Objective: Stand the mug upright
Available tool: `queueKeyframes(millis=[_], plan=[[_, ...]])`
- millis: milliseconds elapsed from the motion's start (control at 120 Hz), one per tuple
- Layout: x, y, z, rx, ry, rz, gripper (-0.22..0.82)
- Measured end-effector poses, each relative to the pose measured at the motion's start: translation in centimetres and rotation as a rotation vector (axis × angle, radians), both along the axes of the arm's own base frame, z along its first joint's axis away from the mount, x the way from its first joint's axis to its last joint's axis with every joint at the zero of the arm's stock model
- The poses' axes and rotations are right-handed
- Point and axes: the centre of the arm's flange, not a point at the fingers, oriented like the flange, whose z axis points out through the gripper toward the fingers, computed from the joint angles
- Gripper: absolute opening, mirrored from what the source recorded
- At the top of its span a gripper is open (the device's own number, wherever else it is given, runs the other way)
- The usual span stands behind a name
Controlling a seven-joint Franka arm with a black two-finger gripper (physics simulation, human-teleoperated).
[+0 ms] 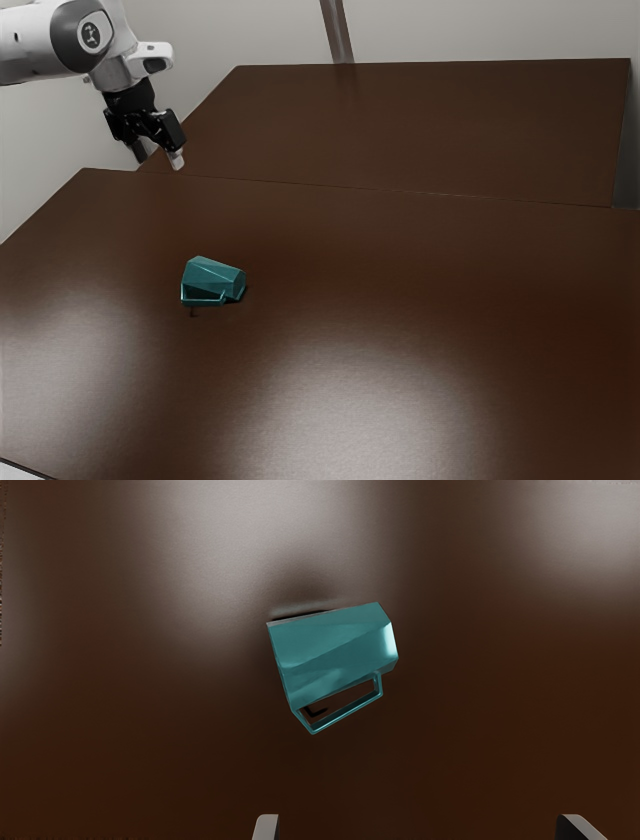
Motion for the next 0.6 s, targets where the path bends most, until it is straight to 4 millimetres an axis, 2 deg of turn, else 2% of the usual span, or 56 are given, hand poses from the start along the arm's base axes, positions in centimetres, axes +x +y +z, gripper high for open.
queueKeyframes(millis=[267,442,508,600], plan=[[0.0,0.1,0.0,0.001,0.002,0.015,0.6],[-0.1,0.9,-0.2,-0.01,0.004,0.035,0.6],[-0.4,2.4,-0.4,-0.049,0.002,0.066,0.6],[-1.4,6.1,-1.7,-0.14,0.01,0.138,0.6]])
